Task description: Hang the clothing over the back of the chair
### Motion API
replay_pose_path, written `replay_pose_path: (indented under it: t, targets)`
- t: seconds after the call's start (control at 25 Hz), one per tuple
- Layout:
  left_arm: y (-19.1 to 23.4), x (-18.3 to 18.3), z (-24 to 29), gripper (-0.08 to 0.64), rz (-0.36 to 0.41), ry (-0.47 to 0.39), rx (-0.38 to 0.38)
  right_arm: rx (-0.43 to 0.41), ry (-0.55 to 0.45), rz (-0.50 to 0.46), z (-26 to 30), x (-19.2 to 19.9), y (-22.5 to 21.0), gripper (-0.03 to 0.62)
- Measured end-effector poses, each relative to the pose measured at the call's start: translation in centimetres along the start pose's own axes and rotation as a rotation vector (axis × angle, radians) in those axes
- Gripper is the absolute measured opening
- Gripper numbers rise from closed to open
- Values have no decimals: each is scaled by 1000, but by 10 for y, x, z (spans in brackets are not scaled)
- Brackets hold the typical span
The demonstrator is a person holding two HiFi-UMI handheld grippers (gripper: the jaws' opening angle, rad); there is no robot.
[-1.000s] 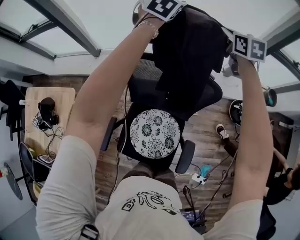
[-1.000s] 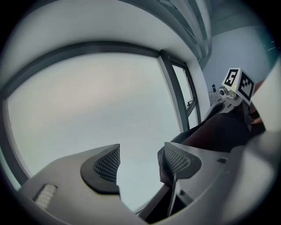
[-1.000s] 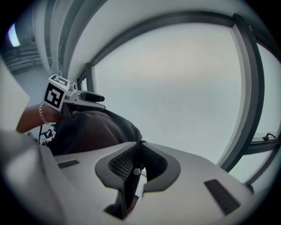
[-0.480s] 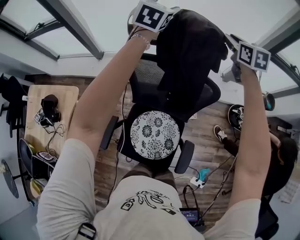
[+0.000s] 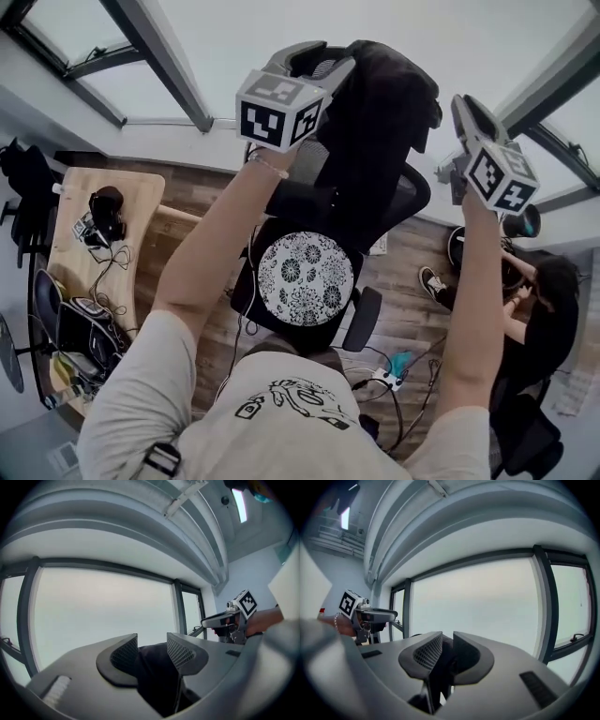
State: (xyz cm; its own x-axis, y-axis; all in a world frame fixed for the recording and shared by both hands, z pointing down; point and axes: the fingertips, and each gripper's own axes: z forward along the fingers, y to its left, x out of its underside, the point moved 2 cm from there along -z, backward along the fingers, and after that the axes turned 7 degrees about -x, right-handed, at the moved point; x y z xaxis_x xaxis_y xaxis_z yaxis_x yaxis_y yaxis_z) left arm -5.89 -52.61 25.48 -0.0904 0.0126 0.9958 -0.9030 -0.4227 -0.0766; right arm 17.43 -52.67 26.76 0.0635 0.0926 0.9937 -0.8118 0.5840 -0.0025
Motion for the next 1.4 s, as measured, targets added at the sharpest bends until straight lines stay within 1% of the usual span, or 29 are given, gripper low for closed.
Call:
replay_pose_path:
  t: [0.08,0.2,0.48,0.6,0.68,0.76,0.92,1.2,1.4]
  targets:
    - [-16,-6,-25,178,-22,-31,17,1,-35,-10,-20,-8,20,59]
    - [-42,-15,-63,157,-36,-65,49,-2,-59,-53,-52,-17,56,51]
    - [-100,-23,-148,121,-68,-106,102,-26,-102,-111,-128,-25,141,41]
    - [-122,-26,-179,114,-83,-120,118,-25,-120,-139,-157,-29,168,40]
    - [-137,-29,-199,107,-80,-127,126,-34,-129,-144,-174,-31,183,38]
    - [-151,-33,-217,106,-77,-132,138,-44,-131,-145,-188,-32,196,37]
    - [-170,-32,-247,100,-104,-138,158,-62,-136,-133,-212,-31,219,35]
    - [-184,-27,-278,100,-126,-140,149,-59,-131,-122,-244,-26,236,34]
    - [-192,-23,-295,100,-133,-150,130,-79,-112,-110,-255,-16,249,33]
